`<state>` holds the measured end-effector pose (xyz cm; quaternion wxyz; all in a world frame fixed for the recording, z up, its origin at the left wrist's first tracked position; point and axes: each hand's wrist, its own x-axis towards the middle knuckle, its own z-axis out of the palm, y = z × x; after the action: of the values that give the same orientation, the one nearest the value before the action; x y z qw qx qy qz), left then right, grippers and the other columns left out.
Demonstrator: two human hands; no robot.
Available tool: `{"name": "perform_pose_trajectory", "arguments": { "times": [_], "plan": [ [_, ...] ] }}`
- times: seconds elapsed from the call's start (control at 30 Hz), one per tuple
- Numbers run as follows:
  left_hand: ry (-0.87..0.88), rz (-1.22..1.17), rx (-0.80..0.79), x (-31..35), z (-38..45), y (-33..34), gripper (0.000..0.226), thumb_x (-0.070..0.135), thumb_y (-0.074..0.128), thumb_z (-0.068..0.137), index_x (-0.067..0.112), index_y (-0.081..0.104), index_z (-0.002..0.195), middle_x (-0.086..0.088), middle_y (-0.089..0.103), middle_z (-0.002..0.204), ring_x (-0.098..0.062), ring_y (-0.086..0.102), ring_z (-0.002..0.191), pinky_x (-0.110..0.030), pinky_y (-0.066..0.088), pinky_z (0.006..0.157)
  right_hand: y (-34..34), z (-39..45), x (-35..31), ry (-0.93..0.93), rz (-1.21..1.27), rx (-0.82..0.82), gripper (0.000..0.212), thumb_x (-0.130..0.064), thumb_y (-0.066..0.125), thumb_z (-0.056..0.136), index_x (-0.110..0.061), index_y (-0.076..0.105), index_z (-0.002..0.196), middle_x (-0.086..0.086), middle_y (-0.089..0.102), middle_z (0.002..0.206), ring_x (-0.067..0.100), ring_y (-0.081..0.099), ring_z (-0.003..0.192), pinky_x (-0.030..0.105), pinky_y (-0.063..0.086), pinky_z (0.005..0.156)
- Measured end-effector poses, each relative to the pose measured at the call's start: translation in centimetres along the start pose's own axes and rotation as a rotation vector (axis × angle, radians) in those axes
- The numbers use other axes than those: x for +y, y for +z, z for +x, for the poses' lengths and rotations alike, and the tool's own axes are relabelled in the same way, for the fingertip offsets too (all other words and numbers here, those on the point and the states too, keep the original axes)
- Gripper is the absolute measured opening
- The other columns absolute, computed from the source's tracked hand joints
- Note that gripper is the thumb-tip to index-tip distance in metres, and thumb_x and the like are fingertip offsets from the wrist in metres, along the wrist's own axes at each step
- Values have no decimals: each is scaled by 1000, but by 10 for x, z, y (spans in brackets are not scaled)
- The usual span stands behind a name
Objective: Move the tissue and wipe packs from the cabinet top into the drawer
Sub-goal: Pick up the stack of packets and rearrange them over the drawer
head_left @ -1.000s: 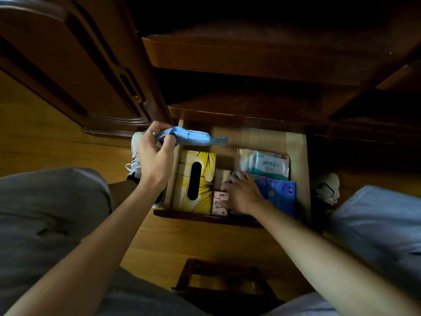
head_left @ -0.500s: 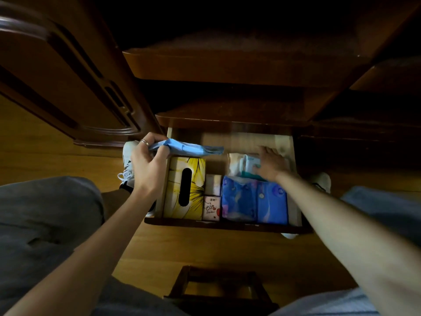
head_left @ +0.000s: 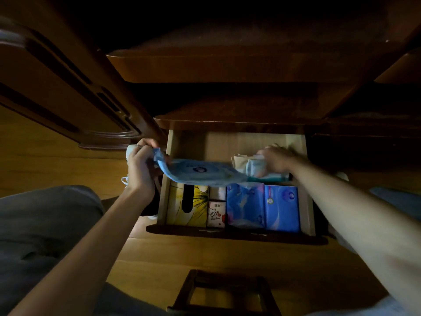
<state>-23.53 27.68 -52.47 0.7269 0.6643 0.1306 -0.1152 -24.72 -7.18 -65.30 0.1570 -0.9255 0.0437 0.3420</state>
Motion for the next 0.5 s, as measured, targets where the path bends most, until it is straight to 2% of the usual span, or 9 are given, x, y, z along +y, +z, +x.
{"name": "perform_pose_trajectory", "arguments": {
  "times": [0.07, 0.13, 0.2, 0.23, 0.3, 0.37, 0.4, 0.43, 0.5],
  "plan": [
    [-44, -64, -19, 4, 3, 2, 10, 16, 45, 74, 15, 54, 79, -6, 42, 67, -19, 47, 59, -28, 49, 59, -12, -13, 0, -59, 159, 35, 39, -43, 80, 78, -32, 59, 109, -4, 65, 106, 13, 60, 91, 42, 50, 83],
    [-74, -104, -113, 10, 4, 7, 12, 20, 44, 79, 13, 53, 82, -6, 42, 65, -19, 46, 57, -29, 48, 59, -31, -30, -3, -86, 339, 57, 39, -47, 82, 77, -30, 64, 108, -5, 69, 101, 14, 66, 91, 40, 54, 84],
    [-79, -84, -232, 16, 4, 12, 13, 18, 42, 79, 9, 51, 83, -8, 41, 57, -23, 44, 54, -29, 47, 58, -53, -52, -9, -90, 498, 27, 46, -55, 86, 71, -30, 69, 106, -6, 76, 95, 14, 72, 87, 32, 56, 75],
    [-84, -61, -292, 20, 3, 14, 12, 16, 41, 78, 8, 50, 81, -11, 38, 56, -24, 42, 54, -29, 45, 58, -61, -65, -14, -97, 594, -15, 52, -56, 87, 68, -28, 70, 107, -5, 78, 95, 14, 75, 87, 29, 57, 72],
    [-80, 4, -365, 27, -1, 20, 12, 9, 41, 82, 6, 50, 75, -11, 37, 60, -24, 39, 53, -29, 43, 55, -74, -88, -22, -105, 828, -101, 71, -55, 92, 59, -18, 69, 115, 2, 79, 103, 19, 76, 95, 32, 59, 74],
    [-138, 3, -362, 36, -7, 29, 23, 4, 39, 89, 7, 54, 71, -10, 40, 61, -20, 41, 51, -30, 39, 55, -78, -111, -33, -85, 1057, -130, 93, -53, 97, 48, -10, 65, 124, 9, 78, 107, 24, 75, 98, 35, 60, 75],
    [-176, -22, -364, 41, -11, 36, 22, 8, 41, 89, 8, 56, 72, -11, 43, 62, -20, 43, 52, -32, 37, 58, -78, -121, -39, -84, 1157, -144, 98, -53, 99, 43, -10, 66, 124, 11, 77, 106, 25, 75, 96, 35, 60, 74],
    [-199, -47, -384, 47, -14, 45, 17, 15, 46, 84, 8, 58, 75, -15, 47, 66, -23, 48, 57, -35, 39, 62, -77, -131, -47, -106, 1235, -172, 93, -54, 99, 40, -12, 72, 118, 11, 77, 105, 24, 75, 94, 36, 60, 74],
    [-215, -17, -411, 61, -23, 65, 28, 28, 55, 74, 5, 67, 83, -24, 61, 88, -36, 62, 81, -47, 51, 84, -71, -149, -64, -183, 1311, -233, 71, -57, 98, 40, -20, 82, 99, 9, 78, 103, 22, 75, 91, 36, 61, 76]
  ]
}}
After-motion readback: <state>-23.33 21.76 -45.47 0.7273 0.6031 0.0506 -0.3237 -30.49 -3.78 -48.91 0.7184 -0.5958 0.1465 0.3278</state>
